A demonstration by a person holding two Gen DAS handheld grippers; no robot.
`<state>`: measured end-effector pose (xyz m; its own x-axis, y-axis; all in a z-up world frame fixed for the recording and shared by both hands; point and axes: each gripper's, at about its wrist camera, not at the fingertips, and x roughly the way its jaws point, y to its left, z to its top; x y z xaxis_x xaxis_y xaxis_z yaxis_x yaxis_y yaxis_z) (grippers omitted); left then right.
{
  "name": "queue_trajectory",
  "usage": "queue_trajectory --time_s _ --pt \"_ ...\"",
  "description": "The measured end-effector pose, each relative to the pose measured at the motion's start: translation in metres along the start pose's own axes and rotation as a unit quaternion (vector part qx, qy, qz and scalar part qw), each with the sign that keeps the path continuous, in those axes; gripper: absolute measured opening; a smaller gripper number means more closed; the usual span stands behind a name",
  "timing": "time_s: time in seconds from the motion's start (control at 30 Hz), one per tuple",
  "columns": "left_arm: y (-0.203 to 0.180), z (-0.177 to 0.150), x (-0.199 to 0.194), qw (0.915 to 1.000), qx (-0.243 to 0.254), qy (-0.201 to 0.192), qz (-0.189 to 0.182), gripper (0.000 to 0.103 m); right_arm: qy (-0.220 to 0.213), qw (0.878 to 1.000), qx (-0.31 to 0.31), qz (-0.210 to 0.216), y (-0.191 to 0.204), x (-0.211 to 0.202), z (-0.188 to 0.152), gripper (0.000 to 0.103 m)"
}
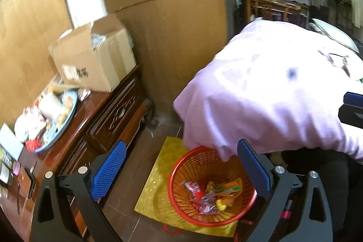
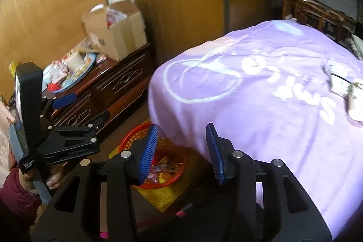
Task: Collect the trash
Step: 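Move both tools back over the remaining trash on the bed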
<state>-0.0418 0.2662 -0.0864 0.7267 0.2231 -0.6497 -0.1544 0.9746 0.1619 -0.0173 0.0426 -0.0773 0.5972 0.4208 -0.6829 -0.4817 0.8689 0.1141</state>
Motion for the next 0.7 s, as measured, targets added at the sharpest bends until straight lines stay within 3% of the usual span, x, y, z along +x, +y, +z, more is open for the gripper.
queue_trajectory --time_s 0.4,0.7 --pt "-0.094 0.031 -0.038 0.9961 0.07 -0.035 -0.04 0.097 -0.046 0.996 0.064 -0.053 -0.078 -0.053 -0.023 0.045" --pt "-0.172 0.05 -0.029 0.9907 0.1 -0.022 -0.089 0.097 -0.051 0.986 0.124 -0.104 -0.154 -0.063 -0.041 0.045"
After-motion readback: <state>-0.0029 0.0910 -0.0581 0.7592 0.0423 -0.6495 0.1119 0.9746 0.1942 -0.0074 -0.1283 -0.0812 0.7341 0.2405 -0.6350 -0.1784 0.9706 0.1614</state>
